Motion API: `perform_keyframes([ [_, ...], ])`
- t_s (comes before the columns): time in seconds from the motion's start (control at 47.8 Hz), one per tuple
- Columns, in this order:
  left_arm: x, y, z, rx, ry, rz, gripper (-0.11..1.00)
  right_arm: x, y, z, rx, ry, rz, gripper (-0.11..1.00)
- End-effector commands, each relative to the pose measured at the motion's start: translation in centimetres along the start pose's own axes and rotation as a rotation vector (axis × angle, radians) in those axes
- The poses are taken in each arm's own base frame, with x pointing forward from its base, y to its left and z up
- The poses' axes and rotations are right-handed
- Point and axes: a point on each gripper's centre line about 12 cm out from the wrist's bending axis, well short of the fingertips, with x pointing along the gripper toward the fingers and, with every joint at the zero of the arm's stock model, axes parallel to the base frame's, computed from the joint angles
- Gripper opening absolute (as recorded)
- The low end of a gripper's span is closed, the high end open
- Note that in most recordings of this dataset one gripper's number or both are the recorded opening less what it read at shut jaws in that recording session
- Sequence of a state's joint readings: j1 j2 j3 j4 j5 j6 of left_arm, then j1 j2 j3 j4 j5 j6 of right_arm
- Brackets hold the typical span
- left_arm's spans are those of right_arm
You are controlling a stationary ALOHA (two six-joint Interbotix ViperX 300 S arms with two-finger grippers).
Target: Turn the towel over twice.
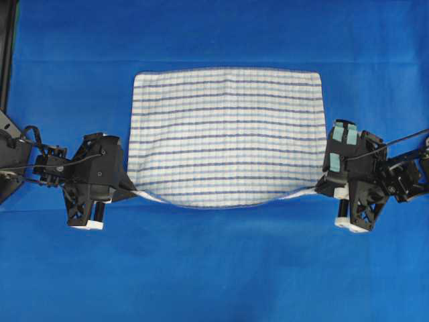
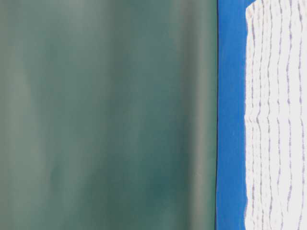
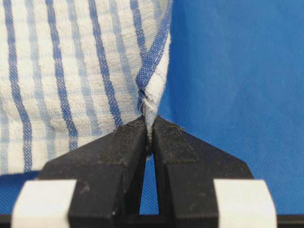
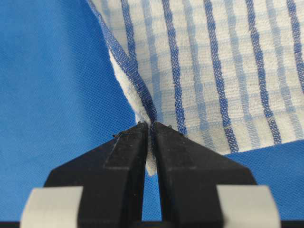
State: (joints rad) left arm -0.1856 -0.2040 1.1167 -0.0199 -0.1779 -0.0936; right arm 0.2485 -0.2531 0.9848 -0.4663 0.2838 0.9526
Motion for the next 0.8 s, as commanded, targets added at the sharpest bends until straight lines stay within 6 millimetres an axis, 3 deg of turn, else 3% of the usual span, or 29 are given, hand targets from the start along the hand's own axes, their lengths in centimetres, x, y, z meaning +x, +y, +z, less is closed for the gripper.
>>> perform_keyframes([
  [0.0,0.0,-0.2,0.7,-0.002,-0.010,-0.005,0.01,-0.2,0.6,0.5,-0.001,-0.013,0.017,0.08],
  [0.314,0.3,-0.4,0.9,-0.001,0.016,-0.007,0.02,0.4,0.9,0.2,0.017,0.009,0.015,0.09],
  [0.356,0.3,-0.5,1.0,0.002,0.013,-0.010,0.05,0.4,1.0,0.3,0.015,0.009,0.016,0.16],
  [0.482,0.4,-1.2,1.4,0.018,0.005,-0.028,0.35,0.5,1.2,0.4,0.012,0.015,0.008,0.53],
  [0.544,0.3,-1.5,1.6,0.028,0.001,-0.035,0.54,0.5,1.4,0.6,0.009,0.017,0.003,0.64],
  [0.607,0.1,-1.6,2.0,0.030,-0.007,-0.037,0.74,0.3,1.5,0.8,0.004,0.017,-0.004,0.64],
  [0.67,-0.2,-1.6,2.3,0.035,-0.007,-0.037,0.86,0.0,1.6,1.2,-0.001,0.014,-0.011,0.62],
  [0.775,-1.2,-1.6,3.2,0.036,-0.021,-0.036,0.82,-0.8,1.7,2.0,-0.018,-0.001,-0.028,0.62],
])
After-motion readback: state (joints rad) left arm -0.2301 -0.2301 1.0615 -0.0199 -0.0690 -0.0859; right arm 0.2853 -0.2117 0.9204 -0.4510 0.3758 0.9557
